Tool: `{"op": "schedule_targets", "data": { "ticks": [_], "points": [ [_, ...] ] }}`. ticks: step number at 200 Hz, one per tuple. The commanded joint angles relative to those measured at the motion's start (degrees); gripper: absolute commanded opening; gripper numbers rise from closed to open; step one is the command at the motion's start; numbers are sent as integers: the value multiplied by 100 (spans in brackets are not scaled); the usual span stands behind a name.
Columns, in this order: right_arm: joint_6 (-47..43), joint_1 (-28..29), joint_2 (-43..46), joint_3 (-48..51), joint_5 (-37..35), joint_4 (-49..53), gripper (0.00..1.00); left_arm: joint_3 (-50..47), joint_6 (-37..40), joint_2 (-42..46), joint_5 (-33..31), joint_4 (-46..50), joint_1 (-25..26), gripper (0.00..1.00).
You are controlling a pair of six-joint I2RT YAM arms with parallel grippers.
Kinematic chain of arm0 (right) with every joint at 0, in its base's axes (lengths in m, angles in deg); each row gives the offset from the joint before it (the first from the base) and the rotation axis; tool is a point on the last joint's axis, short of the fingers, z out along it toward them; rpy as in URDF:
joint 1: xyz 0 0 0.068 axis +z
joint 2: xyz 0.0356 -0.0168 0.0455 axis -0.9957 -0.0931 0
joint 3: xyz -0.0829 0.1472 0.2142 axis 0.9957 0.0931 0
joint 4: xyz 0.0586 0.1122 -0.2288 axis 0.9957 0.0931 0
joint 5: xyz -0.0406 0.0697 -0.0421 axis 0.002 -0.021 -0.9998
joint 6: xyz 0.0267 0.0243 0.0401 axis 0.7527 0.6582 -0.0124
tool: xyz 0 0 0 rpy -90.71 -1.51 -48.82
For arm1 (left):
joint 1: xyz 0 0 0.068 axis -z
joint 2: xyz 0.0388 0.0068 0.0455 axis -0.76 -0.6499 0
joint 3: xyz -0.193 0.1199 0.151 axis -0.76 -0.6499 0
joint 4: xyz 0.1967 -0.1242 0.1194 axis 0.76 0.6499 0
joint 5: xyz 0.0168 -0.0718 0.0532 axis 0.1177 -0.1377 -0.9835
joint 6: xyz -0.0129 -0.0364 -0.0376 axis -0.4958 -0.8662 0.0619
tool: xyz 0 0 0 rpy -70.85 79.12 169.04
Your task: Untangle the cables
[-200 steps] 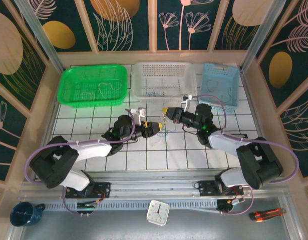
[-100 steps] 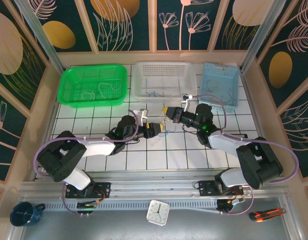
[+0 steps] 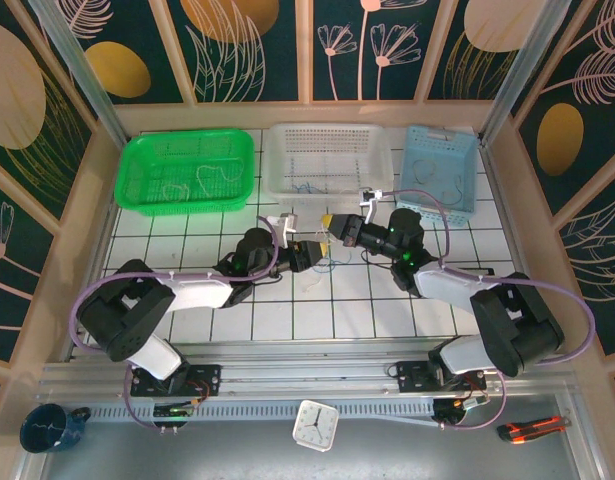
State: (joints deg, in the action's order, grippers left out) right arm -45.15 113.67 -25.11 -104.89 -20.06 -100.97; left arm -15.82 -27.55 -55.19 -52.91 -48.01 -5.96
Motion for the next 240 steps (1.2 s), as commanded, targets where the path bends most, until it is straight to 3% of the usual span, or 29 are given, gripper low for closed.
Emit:
{"op": "schedule_targets", "data": {
  "ticks": [1,34,106,147,188,240],
  "points": [
    [56,45,-41,62,-42,-287,0,91,17,-92,-61,-349,24,32],
    [-124,-5,-10,106,-352,18,0,-40,75,86,-160,-229,26,0],
    [-126,-508,-291,353,-1483,674,0,-502,776,1922,-730,1402,15,0],
    [-46,-572,-378,424,-1679,770,0,-580,1014,2854,-1192,2073,-55,0],
    [-133,-251,-576,231,-1504,858,0,-406,1061,2997,-1373,2051,-125,0],
    [-263,429,-984,19,-1961,1153,0,6,1019,3111,-1788,1827,-124,0]
  ]
}}
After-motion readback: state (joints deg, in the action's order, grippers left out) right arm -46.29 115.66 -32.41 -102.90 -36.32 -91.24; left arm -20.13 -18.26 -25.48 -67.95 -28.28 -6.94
